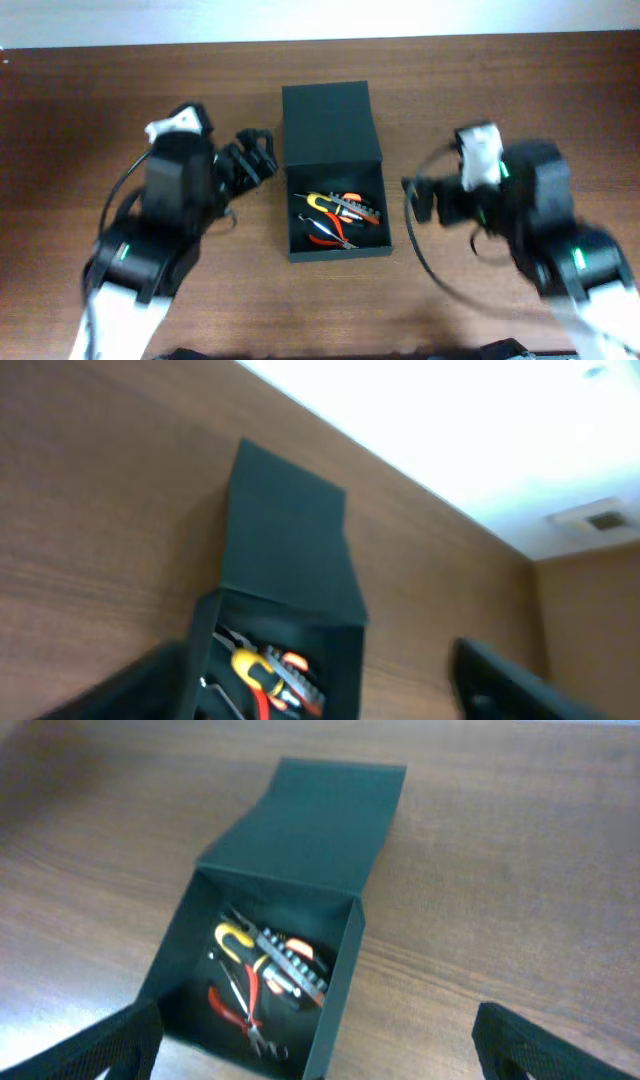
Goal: Pack container
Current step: 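Raise both grippers to the lid edges on either side of the box, then grip the lid with both grippers and fold it down over the box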
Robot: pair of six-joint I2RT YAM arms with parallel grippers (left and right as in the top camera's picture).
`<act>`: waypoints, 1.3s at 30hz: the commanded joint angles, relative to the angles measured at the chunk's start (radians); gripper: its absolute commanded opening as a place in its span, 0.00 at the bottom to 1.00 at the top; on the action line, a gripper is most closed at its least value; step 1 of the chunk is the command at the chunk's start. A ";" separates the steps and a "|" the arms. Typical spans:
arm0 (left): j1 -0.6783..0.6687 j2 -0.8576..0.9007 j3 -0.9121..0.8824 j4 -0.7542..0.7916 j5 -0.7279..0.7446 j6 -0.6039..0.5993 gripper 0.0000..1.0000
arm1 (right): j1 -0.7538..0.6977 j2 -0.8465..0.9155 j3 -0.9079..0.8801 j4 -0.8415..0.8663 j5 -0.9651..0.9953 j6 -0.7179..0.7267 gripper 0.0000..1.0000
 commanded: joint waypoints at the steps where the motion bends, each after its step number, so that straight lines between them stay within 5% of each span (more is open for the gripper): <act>1: 0.074 0.112 0.007 0.059 0.127 0.021 0.63 | -0.008 0.180 0.174 -0.039 -0.017 -0.016 0.98; 8: 0.211 0.343 0.007 0.222 0.271 -0.007 0.02 | -0.033 0.490 0.394 -0.051 -0.006 -0.050 0.12; 9: 0.228 0.373 0.007 0.237 0.282 -0.021 0.02 | -0.044 0.523 0.407 -0.049 -0.007 -0.043 0.04; 23: 0.319 0.725 0.007 0.319 0.469 -0.107 0.02 | -0.223 0.846 0.417 -0.044 -0.164 0.084 0.04; 39: 0.307 0.957 0.007 0.408 0.693 -0.205 0.02 | -0.230 1.084 0.417 0.012 -0.399 0.169 0.04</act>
